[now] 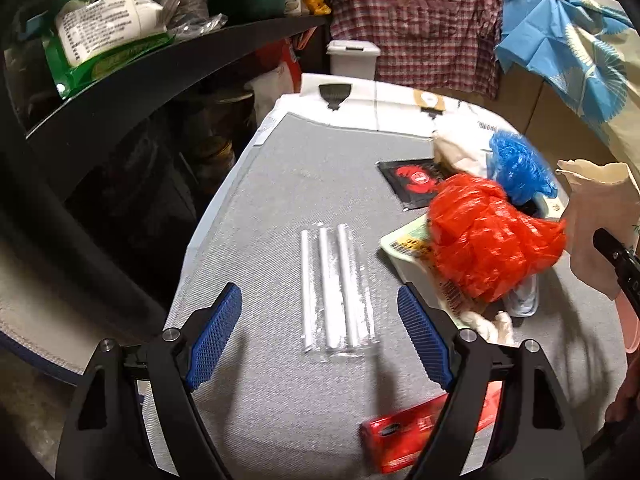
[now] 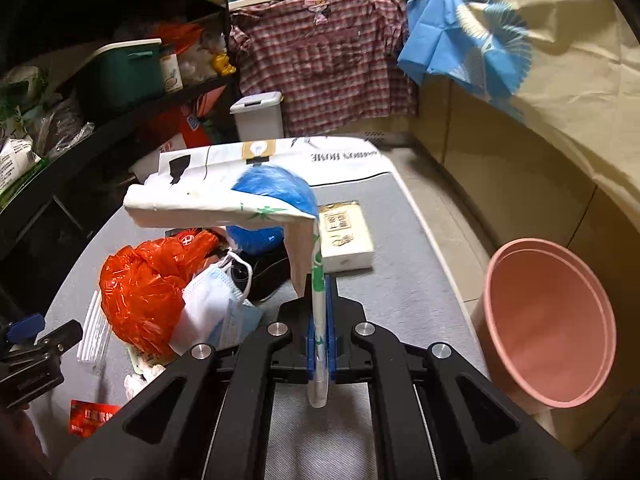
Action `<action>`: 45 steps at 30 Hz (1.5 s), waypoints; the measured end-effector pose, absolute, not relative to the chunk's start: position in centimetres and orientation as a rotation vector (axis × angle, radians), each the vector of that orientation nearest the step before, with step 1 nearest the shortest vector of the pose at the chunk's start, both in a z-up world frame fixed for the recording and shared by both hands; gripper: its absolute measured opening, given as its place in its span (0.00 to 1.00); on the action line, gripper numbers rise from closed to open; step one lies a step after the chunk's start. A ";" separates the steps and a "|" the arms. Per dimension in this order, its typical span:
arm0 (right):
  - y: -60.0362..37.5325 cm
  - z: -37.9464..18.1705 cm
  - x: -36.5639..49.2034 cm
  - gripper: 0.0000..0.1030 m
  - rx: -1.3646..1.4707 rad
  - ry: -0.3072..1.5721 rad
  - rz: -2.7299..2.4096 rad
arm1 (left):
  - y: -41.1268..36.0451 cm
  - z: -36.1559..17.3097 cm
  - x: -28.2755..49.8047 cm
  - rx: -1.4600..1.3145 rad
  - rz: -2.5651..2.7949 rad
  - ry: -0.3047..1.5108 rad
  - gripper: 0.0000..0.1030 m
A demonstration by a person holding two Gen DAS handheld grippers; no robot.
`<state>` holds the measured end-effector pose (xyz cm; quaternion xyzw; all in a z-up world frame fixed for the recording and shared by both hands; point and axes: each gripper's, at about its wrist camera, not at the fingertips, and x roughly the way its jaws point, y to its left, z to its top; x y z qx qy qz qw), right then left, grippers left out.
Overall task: Collect trash
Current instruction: 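Grasp the red plastic bag with the left tool while the right tool holds the paper bag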
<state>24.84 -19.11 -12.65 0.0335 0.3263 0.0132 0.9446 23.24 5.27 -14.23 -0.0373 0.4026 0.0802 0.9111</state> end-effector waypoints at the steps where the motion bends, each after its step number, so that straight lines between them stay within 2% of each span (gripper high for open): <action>1: -19.4 -12.5 24.6 0.05 0.070 0.666 0.022 | 5.0 -14.1 23.1 -0.076 0.156 0.820 0.76; 14: -22.3 -11.4 21.3 0.05 0.070 0.685 -0.026 | -2.3 -12.2 23.3 0.032 0.011 0.632 0.74; 34: -24.8 -12.5 21.4 0.05 0.105 0.722 -0.074 | -6.2 -14.7 25.4 0.091 -0.079 0.659 0.73; 36: -24.9 -12.6 21.4 0.05 0.100 0.721 -0.077 | -5.9 -14.8 25.6 0.075 -0.073 0.656 0.61; 38: -25.0 -12.7 21.5 0.05 0.106 0.726 -0.081 | -5.8 -14.9 25.6 0.060 -0.078 0.658 0.35; 40: -25.3 -12.8 21.6 0.05 0.115 0.731 -0.084 | -5.4 -14.9 25.4 0.031 -0.101 0.651 0.29; 41: -25.4 -12.8 21.6 0.05 0.117 0.731 -0.085 | -5.2 -14.9 25.3 0.021 -0.101 0.642 0.21; 43: -25.6 -12.8 21.6 0.05 0.119 0.730 -0.086 | -4.5 -14.8 25.1 -0.008 -0.090 0.630 0.12; 44: -25.6 -12.8 21.7 0.05 0.121 0.729 -0.085 | -4.2 -14.7 25.0 -0.019 -0.089 0.625 0.02; 45: -25.6 -12.8 21.7 0.05 0.122 0.729 -0.084 | -3.9 -14.6 25.0 -0.022 -0.084 0.621 0.02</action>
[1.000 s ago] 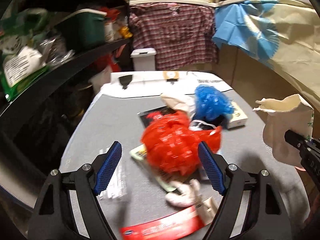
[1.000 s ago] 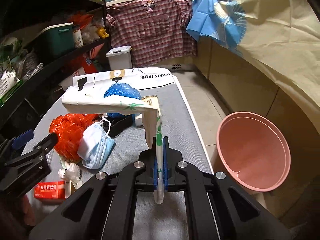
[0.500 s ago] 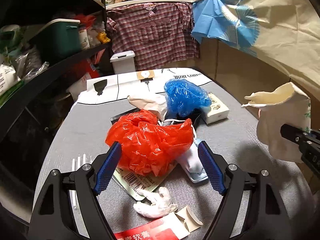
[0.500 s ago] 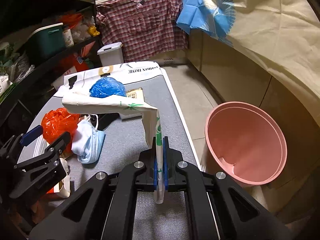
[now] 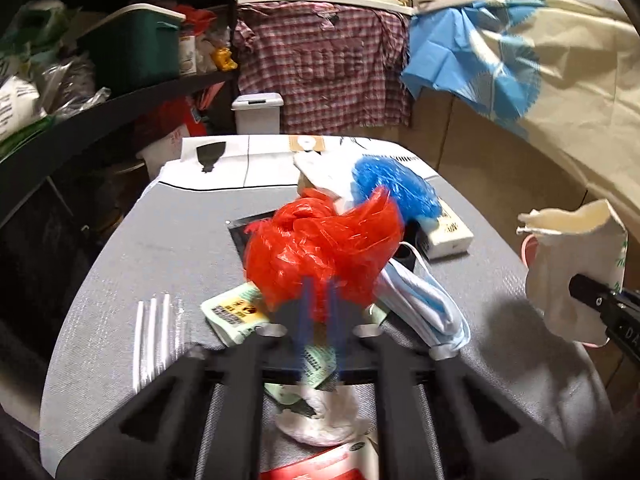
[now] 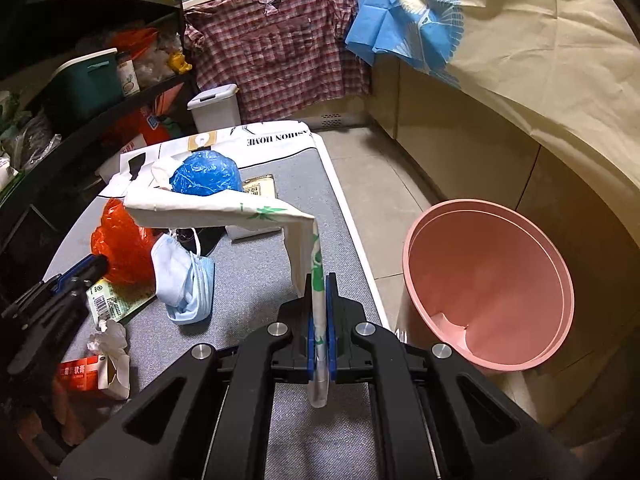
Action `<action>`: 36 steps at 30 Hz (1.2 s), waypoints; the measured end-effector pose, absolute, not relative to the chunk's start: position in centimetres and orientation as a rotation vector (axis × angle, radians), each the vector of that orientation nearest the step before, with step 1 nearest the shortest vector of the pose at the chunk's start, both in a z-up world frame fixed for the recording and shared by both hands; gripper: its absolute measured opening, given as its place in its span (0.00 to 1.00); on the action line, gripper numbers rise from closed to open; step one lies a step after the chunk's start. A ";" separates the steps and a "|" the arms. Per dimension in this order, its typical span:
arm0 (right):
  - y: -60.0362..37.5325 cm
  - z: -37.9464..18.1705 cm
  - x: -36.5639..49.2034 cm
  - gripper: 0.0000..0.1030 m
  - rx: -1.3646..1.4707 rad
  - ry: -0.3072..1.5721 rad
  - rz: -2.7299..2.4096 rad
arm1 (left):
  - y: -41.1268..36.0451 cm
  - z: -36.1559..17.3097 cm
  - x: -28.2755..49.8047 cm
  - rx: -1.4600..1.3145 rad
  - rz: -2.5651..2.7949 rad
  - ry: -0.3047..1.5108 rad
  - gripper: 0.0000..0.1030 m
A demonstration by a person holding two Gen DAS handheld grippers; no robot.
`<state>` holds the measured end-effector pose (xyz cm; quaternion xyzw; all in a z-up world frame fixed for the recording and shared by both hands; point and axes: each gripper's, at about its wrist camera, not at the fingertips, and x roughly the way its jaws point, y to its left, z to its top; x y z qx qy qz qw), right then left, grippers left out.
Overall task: Collect trash
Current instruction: 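Grasp the red plastic bag with the left tool while the right tool holds the paper bag, then carry both bags over the pink bin and open both tools to drop them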
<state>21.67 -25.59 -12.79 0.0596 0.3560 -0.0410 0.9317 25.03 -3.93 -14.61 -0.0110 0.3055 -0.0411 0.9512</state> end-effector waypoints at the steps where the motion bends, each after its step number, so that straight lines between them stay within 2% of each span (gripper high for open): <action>1: -25.6 -12.8 21.7 0.05 0.121 0.729 -0.084 | -3.5 -14.5 24.9 -0.030 -0.069 0.617 0.02; 9: -25.1 -11.5 20.8 0.05 0.125 0.712 -0.057 | -1.9 -12.3 23.1 -0.026 -0.020 0.594 0.01; 19: -22.8 -6.9 17.1 0.05 0.098 0.682 0.038 | -0.2 -5.5 17.2 -0.076 -0.030 0.536 0.01; 24: -23.0 -5.5 15.0 0.05 0.108 0.670 0.051 | -0.9 -3.9 14.7 -0.059 -0.038 0.517 0.01; 29: -24.6 -4.5 13.7 0.05 0.131 0.667 0.032 | -3.2 -3.4 13.8 -0.053 -0.079 0.533 0.01; 36: -31.4 -1.4 12.5 0.05 0.152 0.628 -0.050 | -10.5 -1.6 15.6 -0.085 -0.223 0.553 0.01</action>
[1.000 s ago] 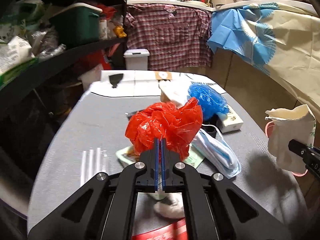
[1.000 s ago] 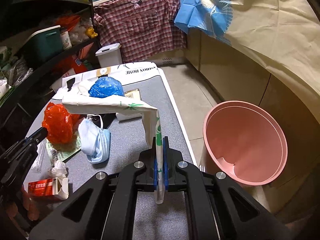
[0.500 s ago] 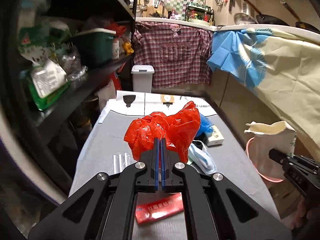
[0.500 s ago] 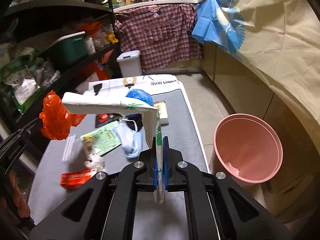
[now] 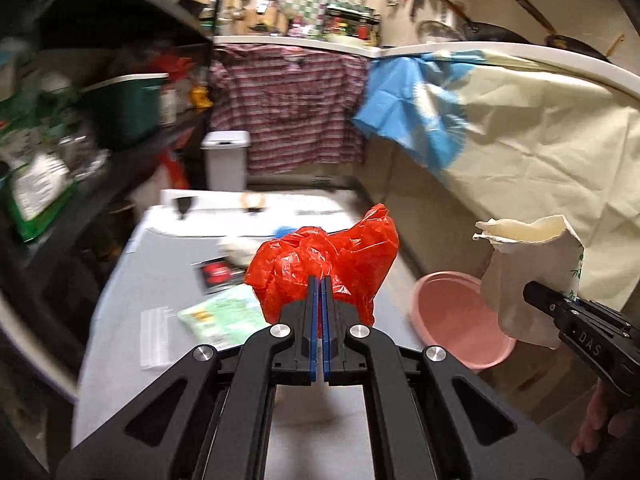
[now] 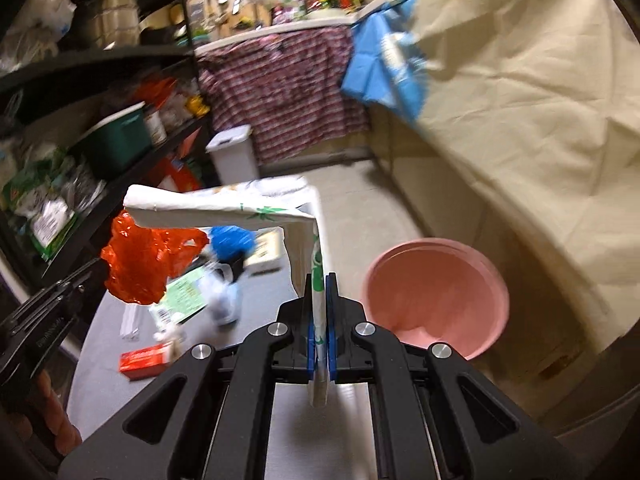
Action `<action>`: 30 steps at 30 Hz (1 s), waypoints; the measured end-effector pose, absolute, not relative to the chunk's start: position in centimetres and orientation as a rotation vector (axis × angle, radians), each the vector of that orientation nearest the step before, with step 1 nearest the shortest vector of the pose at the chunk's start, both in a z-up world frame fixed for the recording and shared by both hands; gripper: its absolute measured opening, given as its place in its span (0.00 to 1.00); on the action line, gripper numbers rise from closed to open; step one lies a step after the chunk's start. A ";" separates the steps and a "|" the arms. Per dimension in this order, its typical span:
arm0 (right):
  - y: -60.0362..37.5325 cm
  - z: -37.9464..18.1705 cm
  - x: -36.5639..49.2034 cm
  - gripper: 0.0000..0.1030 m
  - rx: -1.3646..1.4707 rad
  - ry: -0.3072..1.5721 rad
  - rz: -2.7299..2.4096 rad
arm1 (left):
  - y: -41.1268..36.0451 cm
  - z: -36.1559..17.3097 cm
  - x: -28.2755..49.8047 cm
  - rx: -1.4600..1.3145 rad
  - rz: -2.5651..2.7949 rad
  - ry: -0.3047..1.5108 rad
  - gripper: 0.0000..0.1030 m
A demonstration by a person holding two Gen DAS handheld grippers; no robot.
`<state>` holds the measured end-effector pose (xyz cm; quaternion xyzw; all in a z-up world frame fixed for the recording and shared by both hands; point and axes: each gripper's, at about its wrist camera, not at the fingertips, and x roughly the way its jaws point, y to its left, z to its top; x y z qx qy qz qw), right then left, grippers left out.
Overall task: Collect trash
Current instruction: 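Carry both bags over the pink bin and open both tools to drop them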
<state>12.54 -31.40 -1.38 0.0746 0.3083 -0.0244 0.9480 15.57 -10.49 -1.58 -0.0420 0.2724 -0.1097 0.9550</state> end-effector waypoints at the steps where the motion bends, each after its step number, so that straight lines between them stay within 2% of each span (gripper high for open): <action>1: -32.8 -0.9 12.4 0.05 0.147 0.617 -0.070 | -11.5 -1.4 15.9 -0.083 -0.238 0.554 0.01; 7: -39.6 -0.1 13.1 0.05 0.117 0.610 -0.170 | -19.8 -1.6 18.4 -0.073 -0.371 0.586 0.01; 15: -45.2 -3.3 15.9 0.05 0.124 0.673 -0.256 | -28.2 -5.4 22.8 -0.027 -0.453 0.671 0.01; 24: -48.7 -8.0 20.3 0.05 0.159 0.745 -0.298 | -32.6 -9.1 27.0 0.008 -0.488 0.741 0.01; 27: -49.4 -9.0 21.1 0.08 0.189 0.762 -0.305 | -33.2 -10.2 27.8 0.013 -0.490 0.764 0.02; 28: -49.6 -9.2 21.3 0.08 0.194 0.761 -0.310 | -33.4 -10.5 28.0 0.019 -0.484 0.775 0.05; 30: -49.9 -9.7 21.5 0.10 0.206 0.757 -0.311 | -33.9 -11.0 28.4 0.037 -0.480 0.808 0.27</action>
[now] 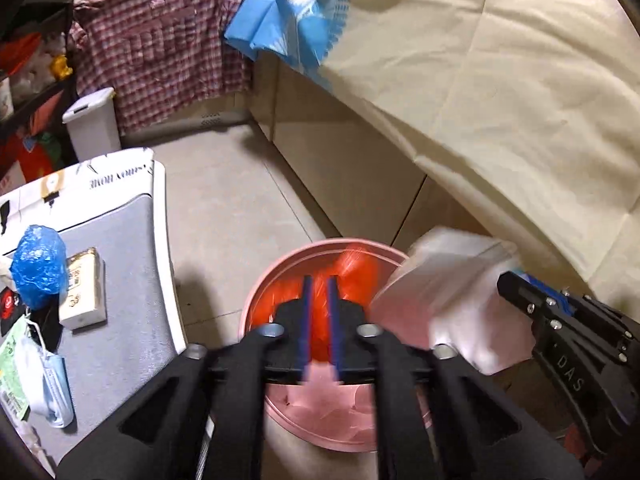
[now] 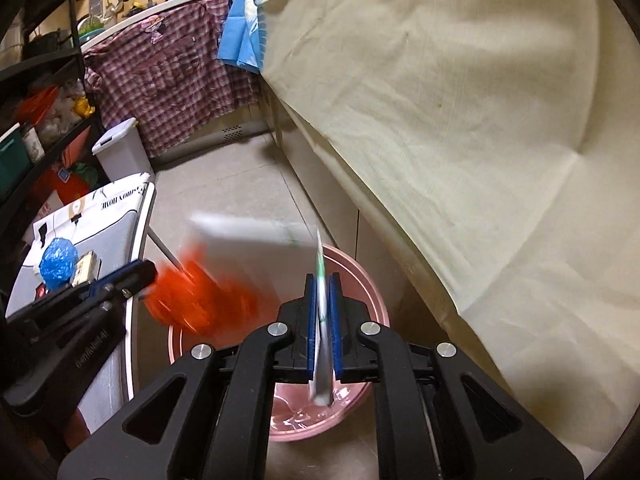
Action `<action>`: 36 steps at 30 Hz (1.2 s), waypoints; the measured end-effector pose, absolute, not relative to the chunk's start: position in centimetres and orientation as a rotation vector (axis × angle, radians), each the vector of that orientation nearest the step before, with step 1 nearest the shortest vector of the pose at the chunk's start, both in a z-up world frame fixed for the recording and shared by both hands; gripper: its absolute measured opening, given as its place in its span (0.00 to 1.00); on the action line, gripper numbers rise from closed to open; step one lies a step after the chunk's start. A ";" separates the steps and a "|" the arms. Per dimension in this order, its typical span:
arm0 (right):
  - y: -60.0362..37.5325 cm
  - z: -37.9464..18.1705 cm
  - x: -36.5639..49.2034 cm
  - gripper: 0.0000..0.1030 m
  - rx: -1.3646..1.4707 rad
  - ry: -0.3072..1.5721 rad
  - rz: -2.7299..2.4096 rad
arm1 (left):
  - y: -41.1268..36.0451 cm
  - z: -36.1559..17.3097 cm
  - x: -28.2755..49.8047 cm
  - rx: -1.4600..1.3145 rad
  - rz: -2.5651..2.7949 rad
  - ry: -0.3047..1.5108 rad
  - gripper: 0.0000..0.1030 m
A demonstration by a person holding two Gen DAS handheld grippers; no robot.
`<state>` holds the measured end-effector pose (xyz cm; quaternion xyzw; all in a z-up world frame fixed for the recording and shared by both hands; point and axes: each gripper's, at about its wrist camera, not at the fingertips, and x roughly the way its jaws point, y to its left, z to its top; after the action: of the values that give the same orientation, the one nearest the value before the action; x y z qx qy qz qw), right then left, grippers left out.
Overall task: Collect trash
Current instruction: 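Carry both bags over the pink bin and open both tools to drop them, then return both tools over the table toward the remaining trash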
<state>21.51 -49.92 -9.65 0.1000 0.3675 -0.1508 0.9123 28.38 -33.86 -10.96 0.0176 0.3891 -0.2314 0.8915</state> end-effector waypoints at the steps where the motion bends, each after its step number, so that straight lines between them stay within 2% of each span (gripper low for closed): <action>1: -50.1 -9.8 21.5 0.18 0.212 0.761 -0.315 | -34.0 -11.1 28.6 0.052 -0.461 0.823 0.54; 2: -50.3 -10.0 21.6 0.30 0.222 0.765 -0.318 | -34.0 -11.2 28.6 0.064 -0.439 0.817 0.61; 4: -50.4 -10.2 21.6 0.43 0.245 0.768 -0.320 | -33.8 -10.9 28.3 0.071 -0.422 0.787 0.61; 10: -49.9 -9.7 21.3 0.55 0.235 0.755 -0.327 | -32.9 -9.9 28.1 0.059 -0.400 0.783 0.61; 15: -48.6 -8.2 20.3 0.68 0.215 0.736 -0.301 | -31.4 -8.2 27.7 0.054 -0.389 0.754 0.61; 17: -47.7 -7.1 19.8 0.81 0.192 0.711 -0.296 | -30.8 -7.3 27.3 0.053 -0.385 0.738 0.61; 26: -41.7 -1.2 16.6 0.95 0.096 0.606 -0.219 | -23.6 -2.0 22.7 0.013 -0.324 0.647 0.63; 36: -32.2 2.3 11.7 0.95 0.020 0.514 -0.076 | -12.4 -0.1 15.5 -0.030 -0.184 0.608 0.64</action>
<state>11.68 -32.16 2.28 0.0099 0.2542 -0.0378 0.9664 15.48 -12.37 -0.10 -0.0149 0.2989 -0.0903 0.9499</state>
